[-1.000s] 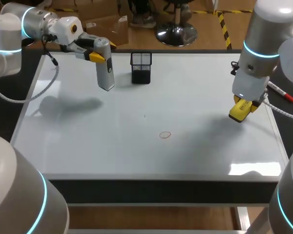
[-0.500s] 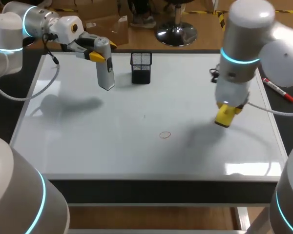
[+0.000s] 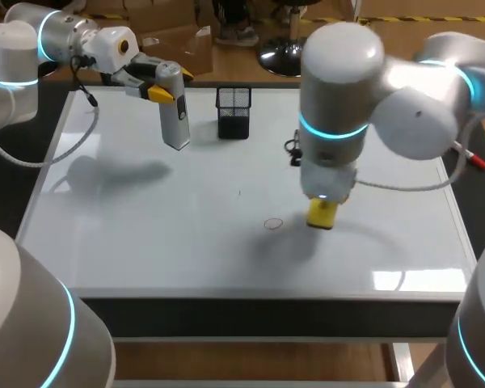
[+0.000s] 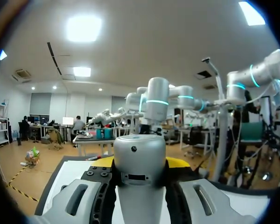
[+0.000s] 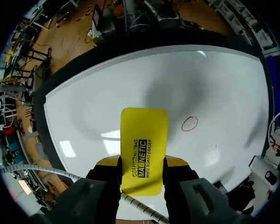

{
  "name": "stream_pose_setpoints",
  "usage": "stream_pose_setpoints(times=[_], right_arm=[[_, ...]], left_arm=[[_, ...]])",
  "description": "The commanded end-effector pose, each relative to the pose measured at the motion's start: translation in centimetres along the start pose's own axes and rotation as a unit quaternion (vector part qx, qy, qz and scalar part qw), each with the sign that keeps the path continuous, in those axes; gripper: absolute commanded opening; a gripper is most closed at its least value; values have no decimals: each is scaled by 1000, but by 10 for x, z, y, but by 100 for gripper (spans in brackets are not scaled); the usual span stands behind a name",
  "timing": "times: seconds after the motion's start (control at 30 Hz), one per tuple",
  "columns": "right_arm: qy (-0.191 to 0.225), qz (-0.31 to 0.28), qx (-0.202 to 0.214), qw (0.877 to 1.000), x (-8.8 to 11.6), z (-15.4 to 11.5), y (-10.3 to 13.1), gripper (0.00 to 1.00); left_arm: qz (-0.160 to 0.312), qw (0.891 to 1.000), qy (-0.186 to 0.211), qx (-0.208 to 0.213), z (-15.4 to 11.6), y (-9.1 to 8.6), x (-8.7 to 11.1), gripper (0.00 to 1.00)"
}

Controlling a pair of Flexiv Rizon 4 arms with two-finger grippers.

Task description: Pick up the inspection probe, press it on each red-marked spot on the whiteboard one by one, put down the probe, pick up the eraser, and wipe off all the red marks.

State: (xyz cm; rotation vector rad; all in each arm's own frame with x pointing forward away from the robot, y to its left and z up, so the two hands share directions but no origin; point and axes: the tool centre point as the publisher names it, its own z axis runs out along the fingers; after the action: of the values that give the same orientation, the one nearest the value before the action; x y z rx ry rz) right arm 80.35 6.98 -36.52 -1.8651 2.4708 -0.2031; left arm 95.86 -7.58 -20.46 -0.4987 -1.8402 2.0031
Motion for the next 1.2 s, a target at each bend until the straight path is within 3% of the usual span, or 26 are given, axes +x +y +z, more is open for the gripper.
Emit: stream_pose_setpoints(times=[0.03,0.4,0.73,0.97,1.2], right_arm=[[18,-10,11,1000,-21,3,11,0],[-16,-67,-15,998,-71,16,34,0],[-24,-109,-23,993,-104,26,40,0],[-34,-124,-32,991,-122,33,41,0],[-40,-129,-38,990,-126,41,39,0]], left_arm=[[-1,1000,2,-1,-1,-1,-1,0],[-1,1000,2,-1,-1,-1,-1,0],[-1,1000,2,-1,-1,-1,-1,0],[-1,1000,2,-1,-1,-1,-1,0],[-1,1000,2,-1,-1,-1,-1,0]])
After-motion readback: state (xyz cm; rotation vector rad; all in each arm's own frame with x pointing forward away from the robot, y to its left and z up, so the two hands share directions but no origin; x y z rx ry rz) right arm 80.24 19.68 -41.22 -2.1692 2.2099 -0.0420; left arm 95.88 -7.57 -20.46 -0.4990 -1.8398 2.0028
